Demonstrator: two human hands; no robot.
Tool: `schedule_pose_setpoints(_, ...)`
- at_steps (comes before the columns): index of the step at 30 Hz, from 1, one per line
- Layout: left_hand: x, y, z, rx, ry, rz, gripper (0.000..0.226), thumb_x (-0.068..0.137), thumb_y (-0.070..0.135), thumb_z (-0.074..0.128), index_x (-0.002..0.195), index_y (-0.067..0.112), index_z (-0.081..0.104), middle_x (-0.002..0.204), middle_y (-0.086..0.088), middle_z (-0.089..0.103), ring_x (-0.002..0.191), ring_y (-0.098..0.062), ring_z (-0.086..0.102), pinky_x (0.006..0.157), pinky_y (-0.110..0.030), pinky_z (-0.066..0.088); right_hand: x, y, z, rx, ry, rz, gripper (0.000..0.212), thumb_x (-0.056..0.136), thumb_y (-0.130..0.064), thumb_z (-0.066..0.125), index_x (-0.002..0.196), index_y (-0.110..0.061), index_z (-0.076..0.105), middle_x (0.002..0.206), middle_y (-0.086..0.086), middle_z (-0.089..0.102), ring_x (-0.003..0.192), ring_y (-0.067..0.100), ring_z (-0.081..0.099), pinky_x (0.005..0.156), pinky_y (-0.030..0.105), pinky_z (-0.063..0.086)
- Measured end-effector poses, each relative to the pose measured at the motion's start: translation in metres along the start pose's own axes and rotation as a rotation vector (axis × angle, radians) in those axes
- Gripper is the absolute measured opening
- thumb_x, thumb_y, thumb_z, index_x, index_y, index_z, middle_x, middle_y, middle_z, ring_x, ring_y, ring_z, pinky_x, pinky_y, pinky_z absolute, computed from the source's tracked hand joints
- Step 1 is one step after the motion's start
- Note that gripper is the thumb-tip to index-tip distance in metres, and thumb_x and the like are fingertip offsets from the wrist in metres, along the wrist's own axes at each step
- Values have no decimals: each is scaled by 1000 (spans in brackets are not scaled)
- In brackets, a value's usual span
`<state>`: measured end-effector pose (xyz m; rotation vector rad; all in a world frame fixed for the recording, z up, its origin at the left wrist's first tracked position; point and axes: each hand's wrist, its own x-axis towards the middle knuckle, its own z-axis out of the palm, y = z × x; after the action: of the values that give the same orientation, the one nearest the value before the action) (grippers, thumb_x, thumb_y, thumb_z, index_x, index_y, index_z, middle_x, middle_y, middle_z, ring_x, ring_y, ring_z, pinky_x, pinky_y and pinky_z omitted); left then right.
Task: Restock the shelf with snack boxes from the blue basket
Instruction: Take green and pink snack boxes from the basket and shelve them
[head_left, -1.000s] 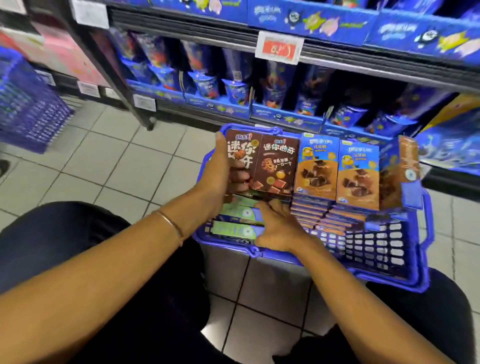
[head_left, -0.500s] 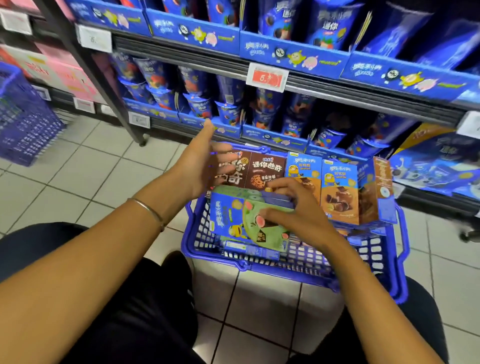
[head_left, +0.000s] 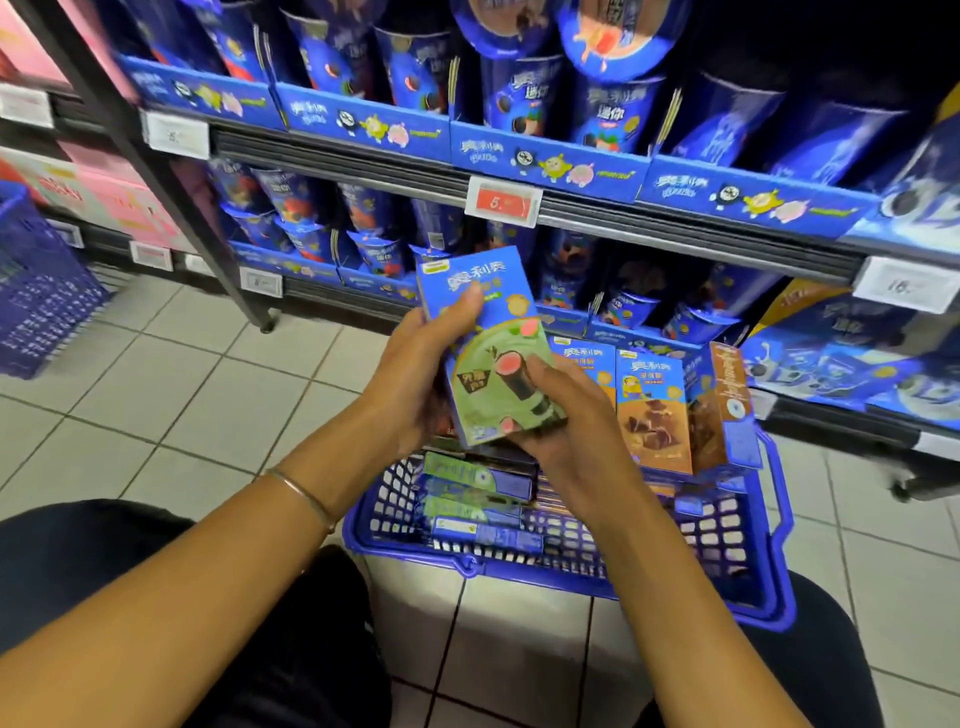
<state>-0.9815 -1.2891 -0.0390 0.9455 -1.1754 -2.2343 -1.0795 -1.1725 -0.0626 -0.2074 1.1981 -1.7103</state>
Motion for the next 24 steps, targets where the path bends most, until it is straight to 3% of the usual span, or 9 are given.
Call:
schedule_pose_setpoints(2,-1,2,-4,-14,74,6,58,95,29,71,140,-6,60,129,-30,68,104,-41,69,99,-54,56,0,4,5,-76,-14,-31,37,96,-25,64,128,-6,61,119,14,71,108,28,68,84,45,59)
schedule_pose_setpoints(6,3,13,-11,-56,118,-3,50,99,28,68,138,-4,64,137,-32,65,119,-48,65,111,-66,48,3,6,-8,-113,-42,65,55,101,-57,41,121,-13,68,116,6,74,111,25,69,92,45,57)
schedule_pose_setpoints(8,7,17,-12,-82,128,20,50,98,26,69,138,-3,64,137,-30,66,116,-45,66,110,-67,48,4,19,-23,-285,40,146,45,103,-49,43,109,-14,70,108,7,76,105,25,70,89,41,55)
schedule_pose_setpoints(11,12,18,-13,-102,141,25,48,99,25,70,138,-3,65,136,-28,68,123,-49,66,109,-68,49,6,56,-50,-865,27,161,12,97,-27,64,99,-18,71,100,0,75,99,24,69,83,34,53)
schedule_pose_setpoints(14,15,18,-10,-106,140,-5,48,99,27,70,138,-1,66,134,-26,69,125,-49,65,108,-66,51,11,97,-67,-1188,-102,211,29,93,-26,70,119,-15,63,111,-4,62,113,25,63,89,32,49)
schedule_pose_setpoints(17,14,17,-6,-106,104,-29,48,100,27,70,138,0,66,134,-25,69,116,-44,70,106,-62,54,19,122,-74,-1490,-108,45,55,90,-25,71,141,-19,50,142,-2,43,131,23,48,96,37,50)
schedule_pose_setpoints(21,13,16,-3,-81,65,-28,46,100,26,69,138,-1,66,134,-25,70,110,-41,70,102,-58,58,24,135,-71,-1762,3,0,63,86,-24,73,142,-24,45,139,1,40,124,30,51,88,42,55)
schedule_pose_setpoints(24,15,13,-2,-56,66,-38,47,100,26,70,138,-1,66,133,-26,70,116,-46,69,104,-60,56,28,135,-65,-1921,98,-13,59,84,-20,73,137,-26,48,131,2,52,116,30,58,77,39,54)
